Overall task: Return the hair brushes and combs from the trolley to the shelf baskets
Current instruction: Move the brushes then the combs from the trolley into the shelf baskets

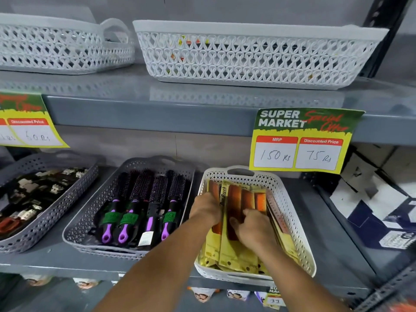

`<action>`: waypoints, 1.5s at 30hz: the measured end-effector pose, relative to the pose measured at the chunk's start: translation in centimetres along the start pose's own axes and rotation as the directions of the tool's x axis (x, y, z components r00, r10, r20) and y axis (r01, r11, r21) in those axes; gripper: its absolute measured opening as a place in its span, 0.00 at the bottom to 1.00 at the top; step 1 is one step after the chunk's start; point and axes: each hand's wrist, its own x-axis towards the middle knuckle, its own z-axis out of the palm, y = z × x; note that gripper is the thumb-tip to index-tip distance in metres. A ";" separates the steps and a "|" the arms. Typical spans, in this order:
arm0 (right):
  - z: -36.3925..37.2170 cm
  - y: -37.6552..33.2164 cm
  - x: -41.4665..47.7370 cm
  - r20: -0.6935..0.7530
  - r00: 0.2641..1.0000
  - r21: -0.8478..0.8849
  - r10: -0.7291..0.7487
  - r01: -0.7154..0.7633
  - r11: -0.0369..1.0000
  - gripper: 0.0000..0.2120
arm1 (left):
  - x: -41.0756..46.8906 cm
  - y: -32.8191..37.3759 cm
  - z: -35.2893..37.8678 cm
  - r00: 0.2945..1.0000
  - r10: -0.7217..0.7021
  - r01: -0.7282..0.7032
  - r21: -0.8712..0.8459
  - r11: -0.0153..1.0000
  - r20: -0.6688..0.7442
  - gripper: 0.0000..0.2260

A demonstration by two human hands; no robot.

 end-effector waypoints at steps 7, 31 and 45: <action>-2.9 2.2 0.3 -0.188 0.954 -0.321 -0.235 0.167 0.932 0.21 | 0.2 0.9 -0.9 0.986 0.168 -0.136 0.467 0.874 -0.026 0.11; -1.5 5.5 -0.8 -0.006 0.988 -0.328 -0.155 0.145 0.933 0.24 | -1.6 0.0 5.0 0.812 0.463 -0.578 0.601 0.552 0.356 0.30; -2.3 6.7 0.2 0.014 0.995 -0.197 -0.100 0.101 0.975 0.29 | -2.1 -2.0 2.9 0.888 0.368 -0.459 0.568 0.683 0.276 0.40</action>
